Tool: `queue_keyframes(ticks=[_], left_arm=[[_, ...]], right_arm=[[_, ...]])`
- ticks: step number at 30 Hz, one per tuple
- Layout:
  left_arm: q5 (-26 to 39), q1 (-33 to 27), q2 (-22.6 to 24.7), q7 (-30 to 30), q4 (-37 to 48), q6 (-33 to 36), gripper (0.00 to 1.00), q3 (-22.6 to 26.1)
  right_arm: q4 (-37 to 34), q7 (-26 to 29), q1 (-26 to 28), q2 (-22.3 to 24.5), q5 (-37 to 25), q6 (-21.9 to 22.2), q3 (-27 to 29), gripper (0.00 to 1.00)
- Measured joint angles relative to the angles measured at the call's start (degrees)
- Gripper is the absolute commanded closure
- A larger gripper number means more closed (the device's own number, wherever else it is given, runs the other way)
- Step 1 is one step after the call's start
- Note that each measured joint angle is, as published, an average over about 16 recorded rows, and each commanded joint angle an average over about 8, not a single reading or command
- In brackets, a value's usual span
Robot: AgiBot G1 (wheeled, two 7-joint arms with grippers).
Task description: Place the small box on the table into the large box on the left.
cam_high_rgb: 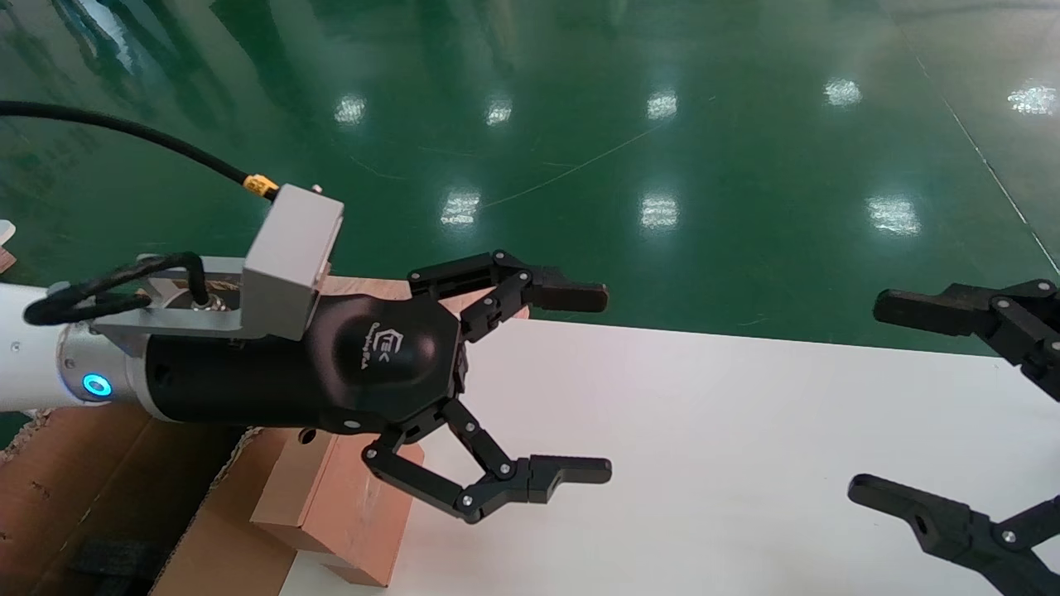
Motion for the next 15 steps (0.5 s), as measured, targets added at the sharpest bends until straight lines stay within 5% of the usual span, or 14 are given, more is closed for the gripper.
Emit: queue_keyframes(ticks=[11,15], left_arm=[[0.0,0.0,0.0,0.0,0.0,0.0,0.00,0.0],[0.1,0.0,-0.1,0.0,0.1,-0.1,0.00,0.0]], right_arm=[[0.0,0.0,0.0,0.0,0.0,0.0,0.0,0.01],[0.0,0.0,0.0,0.0,0.0,0.0,0.0,0.46]])
